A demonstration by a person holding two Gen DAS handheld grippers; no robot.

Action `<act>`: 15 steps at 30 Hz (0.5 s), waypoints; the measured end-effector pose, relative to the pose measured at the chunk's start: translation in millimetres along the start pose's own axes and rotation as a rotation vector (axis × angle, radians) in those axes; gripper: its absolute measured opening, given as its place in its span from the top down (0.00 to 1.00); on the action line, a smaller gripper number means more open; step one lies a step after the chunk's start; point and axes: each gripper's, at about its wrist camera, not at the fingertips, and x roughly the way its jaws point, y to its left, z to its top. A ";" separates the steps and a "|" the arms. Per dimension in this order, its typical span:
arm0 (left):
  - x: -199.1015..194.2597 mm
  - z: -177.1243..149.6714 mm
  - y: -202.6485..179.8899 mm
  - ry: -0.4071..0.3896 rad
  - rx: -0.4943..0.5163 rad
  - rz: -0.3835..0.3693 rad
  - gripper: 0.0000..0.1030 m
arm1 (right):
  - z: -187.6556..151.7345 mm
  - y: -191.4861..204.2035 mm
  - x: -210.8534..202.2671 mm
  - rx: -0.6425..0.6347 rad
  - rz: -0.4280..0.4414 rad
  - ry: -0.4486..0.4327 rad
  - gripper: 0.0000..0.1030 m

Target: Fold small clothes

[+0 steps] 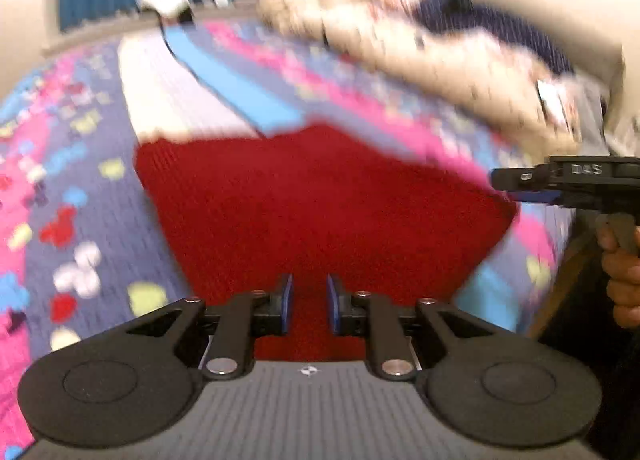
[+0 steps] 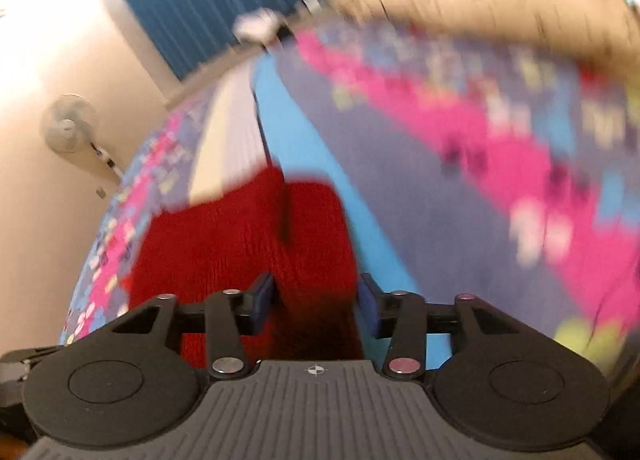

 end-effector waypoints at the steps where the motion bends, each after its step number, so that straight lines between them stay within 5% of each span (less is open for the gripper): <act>1: 0.3 3.9 1.3 -0.015 -0.020 0.005 0.81 | 8.9 7.1 -7.9 -0.056 -0.013 -0.057 0.54; 3: 15.8 3.3 4.4 0.036 -0.043 0.000 0.81 | 29.1 13.3 -8.3 -0.128 0.008 -0.101 0.53; 5: 36.2 -3.6 -1.9 0.114 0.021 0.016 0.81 | 47.3 11.4 5.1 -0.161 0.072 -0.051 0.51; 9: 30.7 3.9 -5.5 0.072 0.058 0.003 0.77 | 74.2 18.3 74.1 -0.196 0.159 0.151 0.36; 14: 21.3 9.4 8.2 -0.014 -0.011 0.038 0.77 | 62.6 17.6 135.3 -0.189 0.115 0.296 0.37; 15: 22.4 10.1 11.3 -0.013 -0.025 0.050 0.77 | 53.9 17.6 137.3 -0.187 0.137 0.309 0.47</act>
